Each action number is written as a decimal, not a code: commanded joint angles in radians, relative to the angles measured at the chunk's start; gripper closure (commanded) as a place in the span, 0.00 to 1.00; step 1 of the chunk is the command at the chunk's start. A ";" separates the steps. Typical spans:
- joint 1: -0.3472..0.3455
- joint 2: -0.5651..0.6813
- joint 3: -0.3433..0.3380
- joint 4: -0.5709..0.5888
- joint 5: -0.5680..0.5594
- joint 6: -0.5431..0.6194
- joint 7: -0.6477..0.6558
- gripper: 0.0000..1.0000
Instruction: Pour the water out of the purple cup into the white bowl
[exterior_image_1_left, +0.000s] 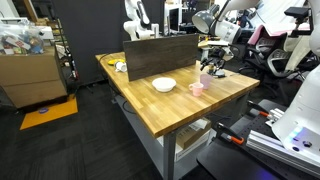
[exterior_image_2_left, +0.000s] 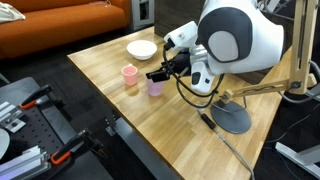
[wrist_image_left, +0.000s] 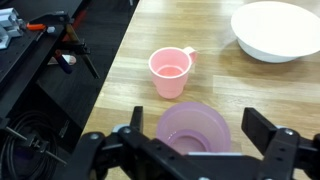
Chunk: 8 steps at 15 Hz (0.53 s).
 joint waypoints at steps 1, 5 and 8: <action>-0.032 0.038 0.009 0.054 0.019 -0.054 0.033 0.00; -0.042 0.080 0.010 0.070 0.019 -0.071 0.047 0.00; -0.048 0.115 0.011 0.100 0.034 -0.089 0.052 0.00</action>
